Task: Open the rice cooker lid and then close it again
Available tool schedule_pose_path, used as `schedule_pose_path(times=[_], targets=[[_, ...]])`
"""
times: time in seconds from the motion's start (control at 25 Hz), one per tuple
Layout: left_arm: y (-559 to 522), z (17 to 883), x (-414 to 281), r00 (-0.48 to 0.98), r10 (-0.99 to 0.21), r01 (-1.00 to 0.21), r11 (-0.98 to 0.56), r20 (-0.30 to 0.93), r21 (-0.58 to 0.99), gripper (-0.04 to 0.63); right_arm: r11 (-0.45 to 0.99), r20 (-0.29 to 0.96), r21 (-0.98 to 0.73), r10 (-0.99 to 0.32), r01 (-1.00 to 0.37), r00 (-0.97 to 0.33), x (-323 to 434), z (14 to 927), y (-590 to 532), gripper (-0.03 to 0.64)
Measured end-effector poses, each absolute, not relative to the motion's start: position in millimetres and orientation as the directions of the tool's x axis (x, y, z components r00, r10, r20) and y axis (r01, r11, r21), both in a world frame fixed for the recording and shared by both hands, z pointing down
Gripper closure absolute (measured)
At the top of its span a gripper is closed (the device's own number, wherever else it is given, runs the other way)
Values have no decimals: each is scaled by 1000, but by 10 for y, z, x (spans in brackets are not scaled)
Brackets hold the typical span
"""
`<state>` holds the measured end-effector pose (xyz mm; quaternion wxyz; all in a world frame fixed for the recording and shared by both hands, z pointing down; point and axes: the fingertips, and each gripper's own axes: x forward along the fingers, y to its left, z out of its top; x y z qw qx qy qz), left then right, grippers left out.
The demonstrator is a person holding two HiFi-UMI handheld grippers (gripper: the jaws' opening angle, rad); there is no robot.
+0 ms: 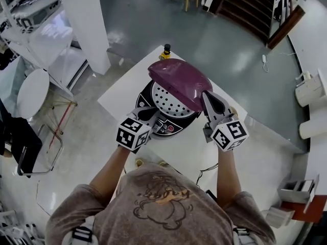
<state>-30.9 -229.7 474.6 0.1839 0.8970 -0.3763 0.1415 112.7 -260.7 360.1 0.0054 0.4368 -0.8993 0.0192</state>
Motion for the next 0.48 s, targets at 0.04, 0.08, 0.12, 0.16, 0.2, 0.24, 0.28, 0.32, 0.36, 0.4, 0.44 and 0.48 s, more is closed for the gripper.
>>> schedule_pose_path(times=[0.04, 0.08, 0.12, 0.16, 0.2, 0.24, 0.28, 0.32, 0.36, 0.4, 0.44, 0.48], targets=[[-2301, 4748, -310, 677, -622, -726, -650, 392, 223, 575, 618, 25, -28, -785, -786, -618, 1142, 3584, -2626, 612], [-2306, 4748, -308, 678, -622, -726, -650, 391, 224, 575, 618, 23, -25, -786, -786, -618, 1159, 3565, -2645, 612], [-2312, 4746, -306, 679, -622, -725, -650, 389, 226, 575, 618, 22, -23, -786, -786, -618, 1177, 3547, -2665, 612], [-2316, 4744, -305, 680, -623, -725, -649, 388, 229, 575, 618, 20, -21, -786, -786, -618, 1192, 3530, -2686, 612], [-2320, 4743, -307, 679, -624, -726, -648, 386, 231, 575, 618, 19, -20, -786, -786, -618, 1203, 3514, -2705, 612], [-2321, 4742, -309, 679, -625, -727, -646, 385, 232, 575, 619, 16, -20, -785, -785, -619, 1212, 3496, -2725, 612], [-2321, 4742, -310, 678, -627, -728, -645, 384, 233, 575, 619, 13, -21, -785, -785, -619, 1223, 3477, -2744, 612], [-2320, 4743, -308, 677, -628, -729, -643, 383, 233, 575, 619, 10, -23, -785, -785, -620, 1238, 3456, -2763, 612], [-2319, 4745, -306, 677, -629, -730, -643, 383, 234, 575, 619, 7, -24, -785, -785, -620, 1256, 3436, -2783, 612], [-2319, 4747, -304, 677, -629, -730, -642, 383, 234, 575, 620, 4, -24, -785, -784, -620, 1273, 3415, -2803, 612], [-2321, 4749, -304, 677, -629, -729, -643, 382, 235, 575, 620, 0, -22, -784, -784, -621, 1288, 3392, -2824, 612], [-2322, 4751, -304, 678, -629, -729, -643, 381, 236, 575, 621, -4, -20, -784, -784, -621, 1302, 3366, -2845, 612]])
